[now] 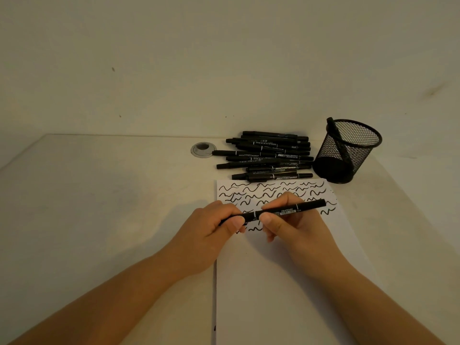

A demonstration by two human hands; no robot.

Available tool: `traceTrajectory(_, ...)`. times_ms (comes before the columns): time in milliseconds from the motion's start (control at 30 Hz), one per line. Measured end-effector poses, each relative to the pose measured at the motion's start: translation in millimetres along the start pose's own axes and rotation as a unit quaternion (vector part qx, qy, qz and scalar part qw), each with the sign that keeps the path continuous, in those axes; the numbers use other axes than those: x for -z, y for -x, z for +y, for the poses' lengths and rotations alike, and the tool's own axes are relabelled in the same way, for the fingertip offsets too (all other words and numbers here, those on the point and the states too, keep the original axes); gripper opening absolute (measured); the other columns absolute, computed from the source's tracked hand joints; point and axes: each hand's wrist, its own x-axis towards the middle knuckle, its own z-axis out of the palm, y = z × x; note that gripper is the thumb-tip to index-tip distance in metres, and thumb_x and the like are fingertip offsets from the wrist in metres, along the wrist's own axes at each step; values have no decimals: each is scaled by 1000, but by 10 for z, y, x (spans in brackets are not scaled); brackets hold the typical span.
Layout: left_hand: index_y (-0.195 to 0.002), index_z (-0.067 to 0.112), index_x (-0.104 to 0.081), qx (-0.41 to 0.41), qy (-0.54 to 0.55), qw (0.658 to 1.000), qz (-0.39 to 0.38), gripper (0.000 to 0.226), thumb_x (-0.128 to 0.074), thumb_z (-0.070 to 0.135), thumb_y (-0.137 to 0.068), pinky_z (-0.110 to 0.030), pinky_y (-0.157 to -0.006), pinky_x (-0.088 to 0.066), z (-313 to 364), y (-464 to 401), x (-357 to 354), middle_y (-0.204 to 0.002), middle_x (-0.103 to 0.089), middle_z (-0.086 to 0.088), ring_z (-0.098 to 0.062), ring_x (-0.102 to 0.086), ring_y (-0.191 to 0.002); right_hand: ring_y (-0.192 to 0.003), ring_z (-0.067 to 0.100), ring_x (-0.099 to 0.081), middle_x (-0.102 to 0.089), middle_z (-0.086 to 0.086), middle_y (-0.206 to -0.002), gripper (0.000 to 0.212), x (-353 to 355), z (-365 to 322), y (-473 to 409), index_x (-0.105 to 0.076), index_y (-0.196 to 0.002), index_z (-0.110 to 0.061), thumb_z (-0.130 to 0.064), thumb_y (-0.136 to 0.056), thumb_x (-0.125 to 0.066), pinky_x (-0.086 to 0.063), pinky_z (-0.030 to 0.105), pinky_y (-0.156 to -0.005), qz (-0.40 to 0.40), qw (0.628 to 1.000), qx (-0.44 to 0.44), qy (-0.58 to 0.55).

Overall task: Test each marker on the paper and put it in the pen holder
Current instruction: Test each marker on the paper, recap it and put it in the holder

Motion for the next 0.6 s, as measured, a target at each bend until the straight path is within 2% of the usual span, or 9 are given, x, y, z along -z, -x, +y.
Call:
traceTrajectory(67,-75,44,-55,7,-3,1000,24,24,-34,55,-81,-12,-59,-34,12,1,-2,-65,-48,11,-4,-48,-64,-49,4,-54,-61,-5,-52,6,-5,8,-2,-62,-75,-12,-13,-81,-64,-46,14,-52,16,999,-9,48)
traceTrajectory(133,-73,45,-55,21,-8,998,56,22,-37,54,-82,-12,-55,-34,20,2,-4,-61,-46,11,-3,-47,-59,-46,-1,-51,-61,-9,-50,23,5,14,10,-63,-64,-17,-29,-83,-59,-41,9,-49,43,993,-8,111)
traceTrajectory(200,-71,43,-55,42,-11,995,88,22,-42,46,-88,-12,-52,-33,19,-9,-10,-56,-49,12,-1,-46,-54,-48,0,-51,-61,-8,-52,35,17,0,32,-61,-59,-19,-43,-82,-50,-39,10,-49,76,985,21,155)
traceTrajectory(267,-69,38,-56,64,-9,992,105,24,-45,36,-91,-10,-49,-33,17,-49,-9,-53,-52,21,2,-45,-49,-53,2,-52,-57,-7,-54,31,9,-12,50,-57,-60,-25,-46,-82,-50,-40,12,-51,112,967,76,215)
traceTrajectory(300,-68,36,-56,74,-14,992,105,24,-46,35,-90,-10,-48,-33,12,-75,-1,-52,-52,24,3,-45,-47,-59,2,-53,-54,-10,-57,22,-11,-21,55,-55,-64,-28,-41,-82,-53,-41,11,-54,123,952,110,257)
traceTrajectory(367,-65,32,-56,80,-34,991,101,25,-48,37,-88,-11,-47,-32,-5,-130,24,-49,-51,20,2,-45,-47,-64,2,-54,-53,-17,-77,4,-66,-42,50,-56,-78,-30,-29,-82,-55,-43,8,-58,123,907,187,355)
traceTrajectory(467,-60,33,-53,59,-53,993,92,27,-49,39,-87,-15,-51,-31,-35,-223,59,-52,-49,10,-3,-46,-52,-68,3,-57,-60,-4,-97,29,-89,-65,22,-64,-101,-19,-13,-74,-73,-43,7,-53,106,835,234,487)
traceTrajectory(533,-58,36,-49,41,-55,994,83,30,-51,37,-88,-17,-55,-34,-17,-308,86,-58,-52,8,-4,-48,-56,-72,11,-62,-64,-1,-98,41,-70,-103,-29,-66,-104,-17,-13,-65,-79,-47,14,-47,95,791,254,549)
traceTrajectory(600,-57,37,-50,21,-44,996,74,32,-52,35,-88,-15,-55,-35,49,-426,105,-57,-53,11,-3,-47,-56,-74,16,-63,-65,0,-96,43,-30,-140,-120,-67,-104,-16,-11,-63,-80,-49,19,-46,98,756,291,578)
